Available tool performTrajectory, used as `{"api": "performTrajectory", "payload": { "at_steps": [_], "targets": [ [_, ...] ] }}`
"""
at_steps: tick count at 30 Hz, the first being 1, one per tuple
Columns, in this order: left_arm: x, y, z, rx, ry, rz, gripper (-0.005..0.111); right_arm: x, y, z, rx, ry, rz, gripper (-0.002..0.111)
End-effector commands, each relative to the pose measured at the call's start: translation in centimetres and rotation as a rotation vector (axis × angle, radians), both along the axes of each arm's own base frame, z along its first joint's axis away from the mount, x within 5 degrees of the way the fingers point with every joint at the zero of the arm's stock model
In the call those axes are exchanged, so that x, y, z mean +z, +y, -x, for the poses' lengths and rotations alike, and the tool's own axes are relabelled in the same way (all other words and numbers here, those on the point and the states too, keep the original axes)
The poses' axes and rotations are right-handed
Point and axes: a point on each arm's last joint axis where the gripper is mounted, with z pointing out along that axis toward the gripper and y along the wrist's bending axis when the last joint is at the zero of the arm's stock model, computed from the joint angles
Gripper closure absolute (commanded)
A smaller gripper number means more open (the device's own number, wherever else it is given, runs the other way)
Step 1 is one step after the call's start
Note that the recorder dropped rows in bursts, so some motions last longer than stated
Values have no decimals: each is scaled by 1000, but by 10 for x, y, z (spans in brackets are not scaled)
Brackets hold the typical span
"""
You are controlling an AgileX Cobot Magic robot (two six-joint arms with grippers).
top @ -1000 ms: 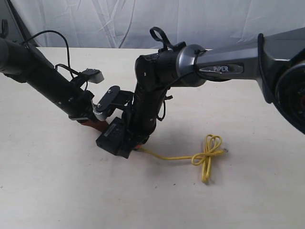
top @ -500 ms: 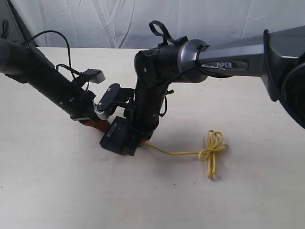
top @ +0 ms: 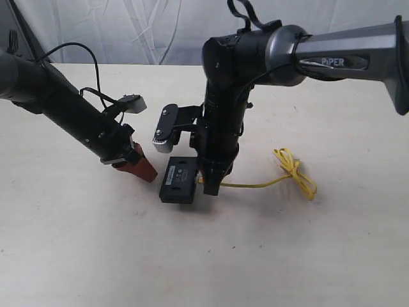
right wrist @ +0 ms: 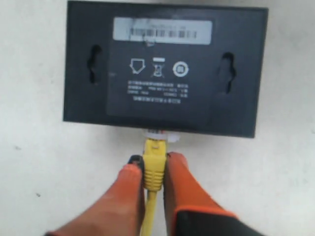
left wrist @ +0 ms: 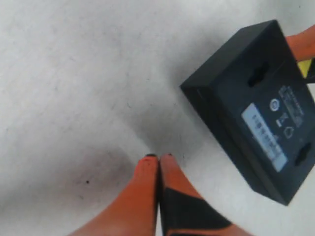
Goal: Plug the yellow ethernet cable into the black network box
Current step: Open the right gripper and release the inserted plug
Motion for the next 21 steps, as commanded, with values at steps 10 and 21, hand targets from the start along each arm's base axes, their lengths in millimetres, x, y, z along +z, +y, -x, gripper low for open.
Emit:
{"api": "performTrajectory", "payload": {
  "at_steps": [10,21],
  "targets": [
    [0,-2,-4,26,-23,-3,107,-5,-14,-8,55,46,-3,109],
    [0,-2,-4,27,-24,-4,107,-20,-14,-11,59,53,21,109]
  ]
}}
